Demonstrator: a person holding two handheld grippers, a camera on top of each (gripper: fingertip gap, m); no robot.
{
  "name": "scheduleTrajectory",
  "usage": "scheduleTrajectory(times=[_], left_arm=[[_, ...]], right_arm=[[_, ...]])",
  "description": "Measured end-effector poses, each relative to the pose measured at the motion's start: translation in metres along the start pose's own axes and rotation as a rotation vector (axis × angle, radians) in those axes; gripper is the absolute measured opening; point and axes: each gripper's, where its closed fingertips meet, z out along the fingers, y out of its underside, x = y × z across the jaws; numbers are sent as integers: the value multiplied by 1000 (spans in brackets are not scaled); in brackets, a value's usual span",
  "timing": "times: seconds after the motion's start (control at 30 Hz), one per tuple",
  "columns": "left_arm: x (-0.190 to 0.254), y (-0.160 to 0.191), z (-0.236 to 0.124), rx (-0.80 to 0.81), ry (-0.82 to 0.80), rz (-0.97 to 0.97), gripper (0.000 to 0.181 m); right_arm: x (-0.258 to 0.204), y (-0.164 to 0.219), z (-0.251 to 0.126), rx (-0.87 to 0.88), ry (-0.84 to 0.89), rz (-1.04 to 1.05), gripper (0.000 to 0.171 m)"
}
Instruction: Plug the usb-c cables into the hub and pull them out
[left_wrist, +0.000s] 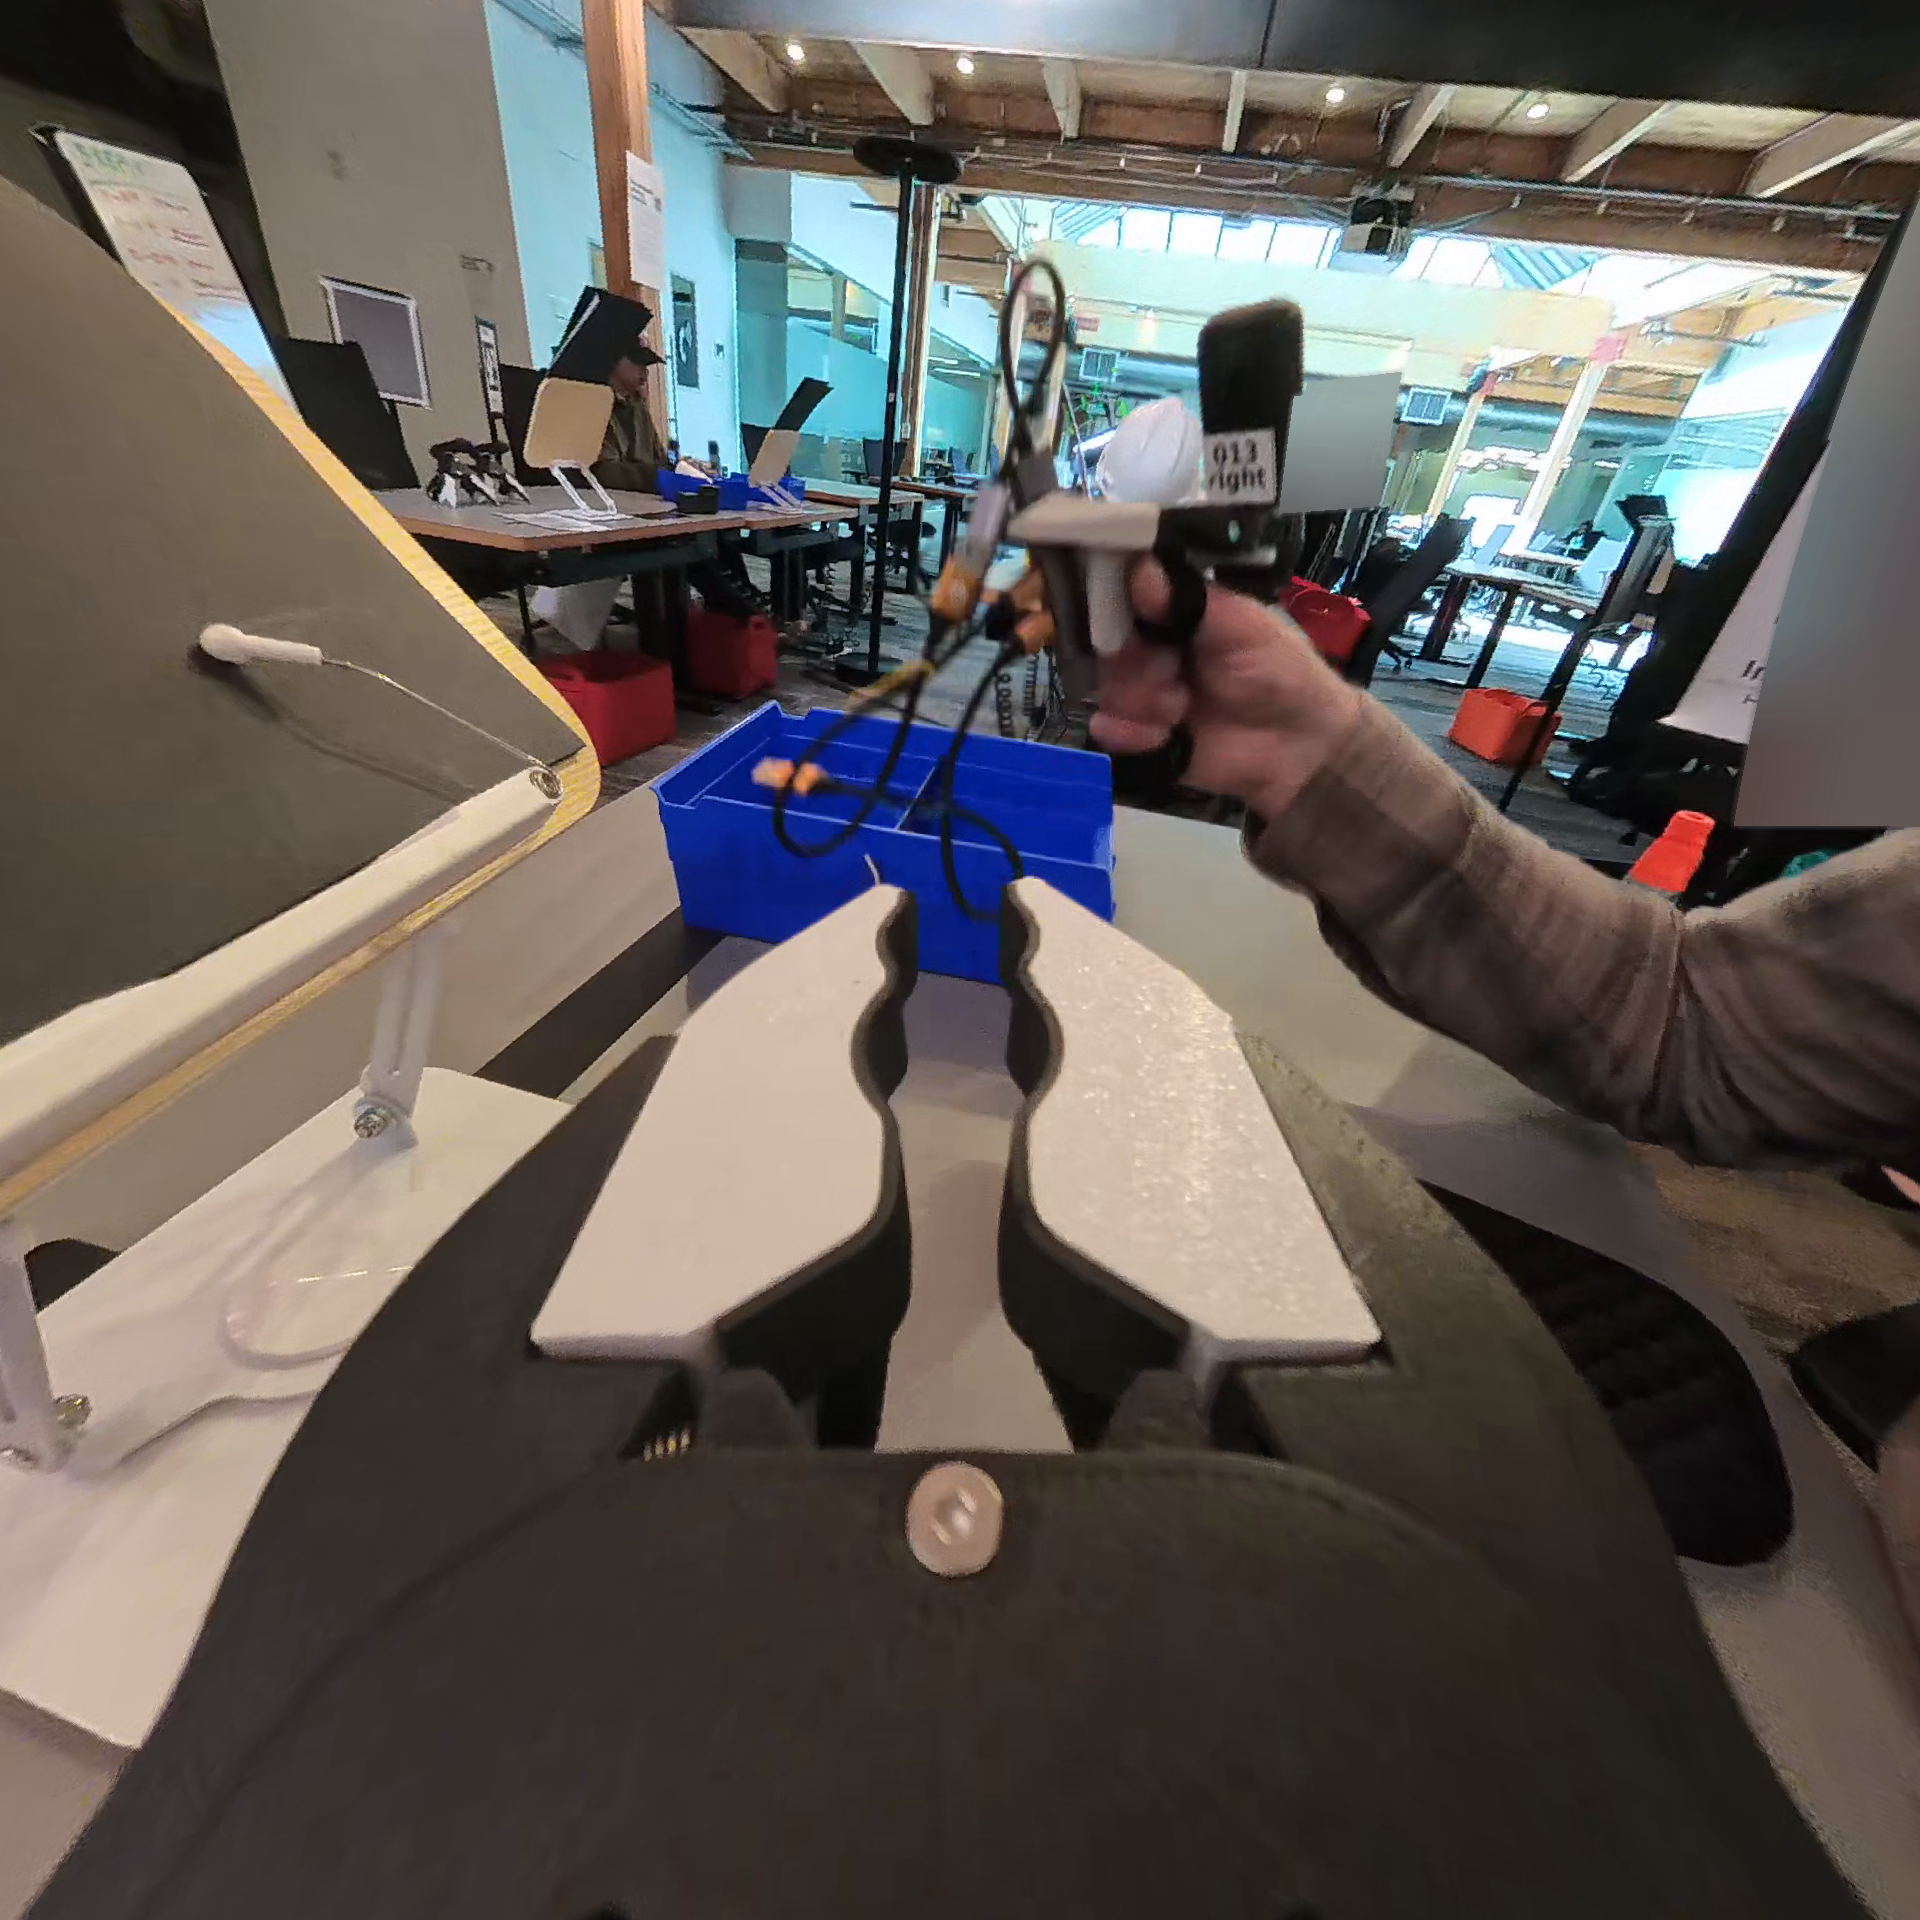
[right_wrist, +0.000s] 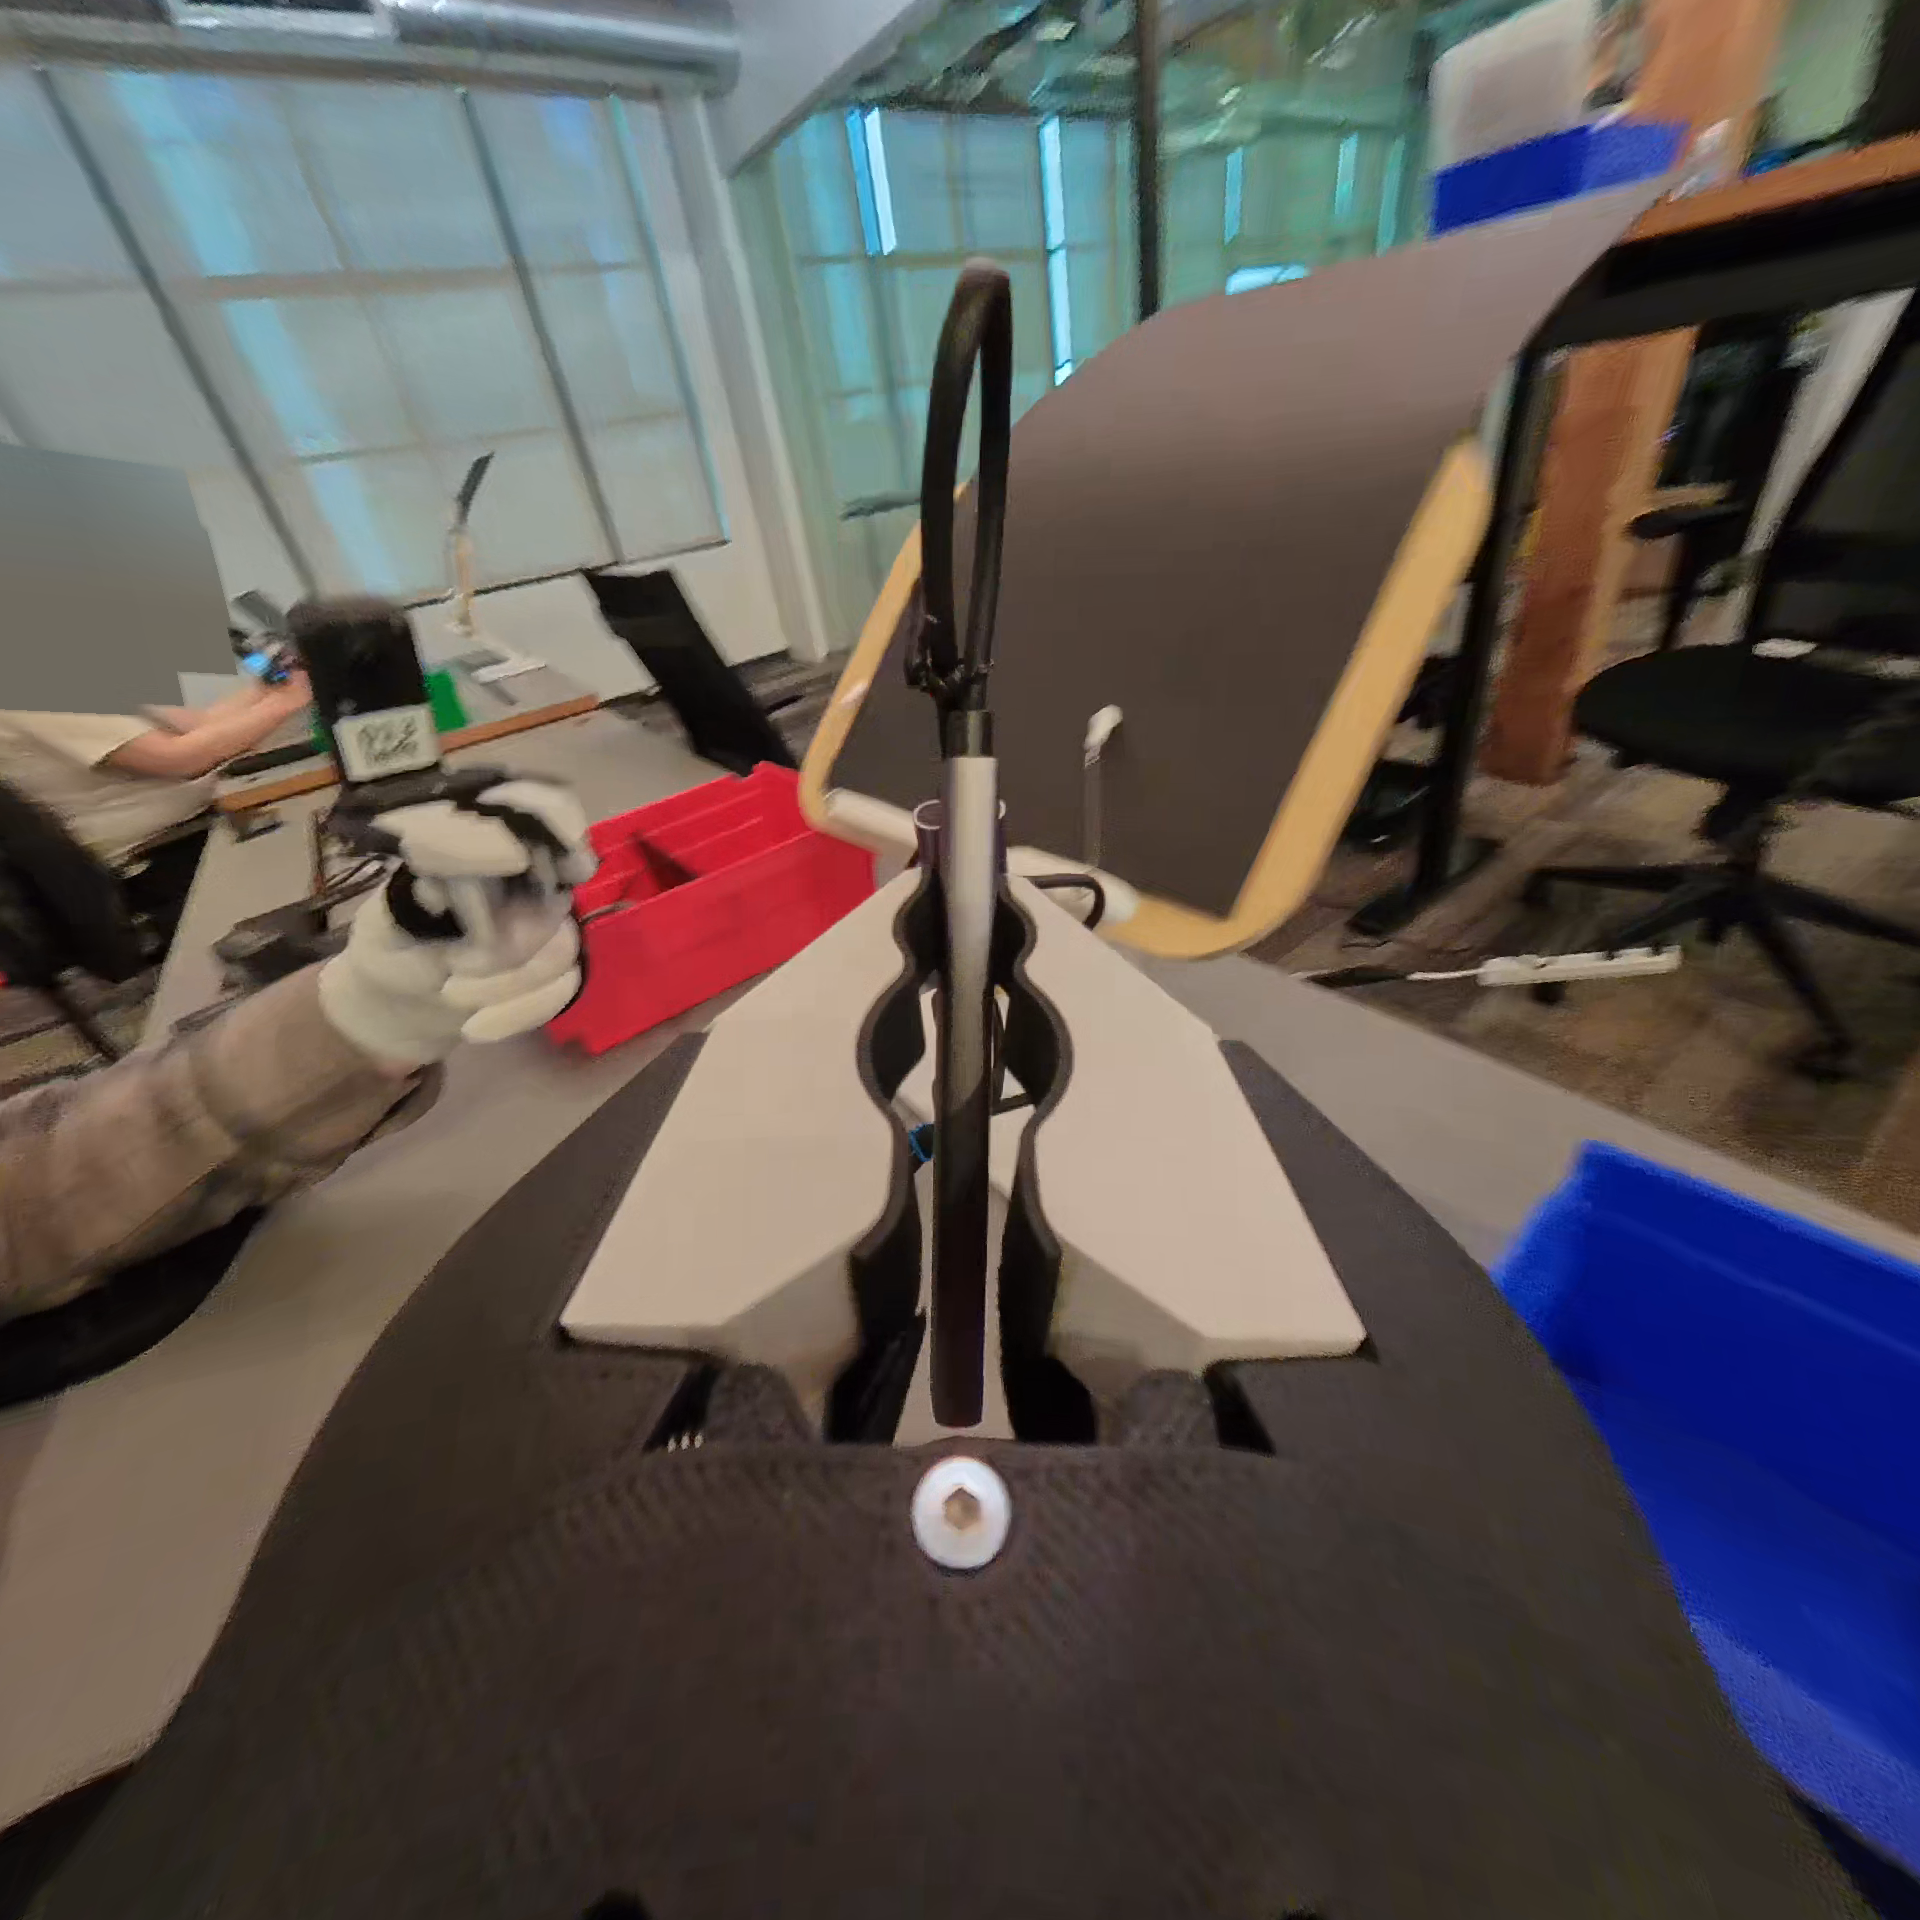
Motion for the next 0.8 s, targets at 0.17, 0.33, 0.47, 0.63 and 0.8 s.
scheduleTrajectory(times=[0.17,0.33,0.47,0.63,0.8], left_arm=[[-5,13,5,-46,-15,-4,12],[-10,22,7,-74,-30,-8,13],[-15,30,8,-99,-38,-16,14],[-19,42,11,-138,-47,-23,15],[-21,49,12,-166,-56,-16,16]], right_arm=[[57,-39,-30,65,132,4,6],[116,-46,-54,120,261,56,6],[167,-10,-61,67,352,166,6],[217,66,-56,-123,471,238,6],[237,114,-54,-351,544,227,7]])
